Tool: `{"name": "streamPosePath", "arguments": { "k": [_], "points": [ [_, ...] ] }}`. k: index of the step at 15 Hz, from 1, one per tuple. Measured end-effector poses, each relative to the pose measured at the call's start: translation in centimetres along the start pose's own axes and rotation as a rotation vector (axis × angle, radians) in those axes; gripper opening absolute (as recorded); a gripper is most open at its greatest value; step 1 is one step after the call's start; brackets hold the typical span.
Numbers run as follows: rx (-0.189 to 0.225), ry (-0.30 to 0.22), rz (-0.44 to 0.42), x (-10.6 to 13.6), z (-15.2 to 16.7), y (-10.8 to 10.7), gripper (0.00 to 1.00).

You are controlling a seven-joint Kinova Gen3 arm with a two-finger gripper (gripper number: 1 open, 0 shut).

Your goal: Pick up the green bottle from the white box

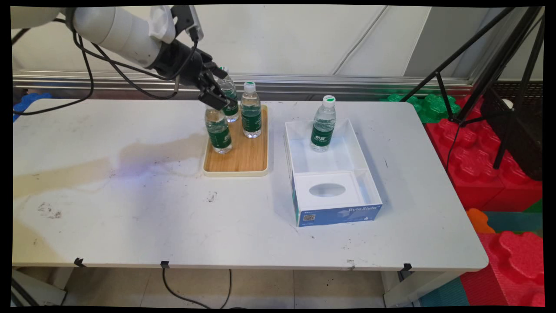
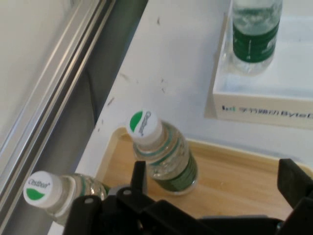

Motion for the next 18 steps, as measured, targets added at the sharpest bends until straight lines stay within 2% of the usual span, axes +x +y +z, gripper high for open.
{"name": "streamPosePath", "arguments": {
  "k": [5, 9, 13, 18],
  "points": [
    [0.011, 0.006, -0.016, 2.5, -0.8, 2.1, 1.00],
    [0.009, 0.013, -0.043, 4.5, -0.2, 4.0, 1.00],
    [0.004, 0.025, -0.073, 6.4, 1.4, 5.5, 1.00],
    [0.009, 0.030, -0.124, 9.0, 5.0, 7.3, 1.00]
  ]
}}
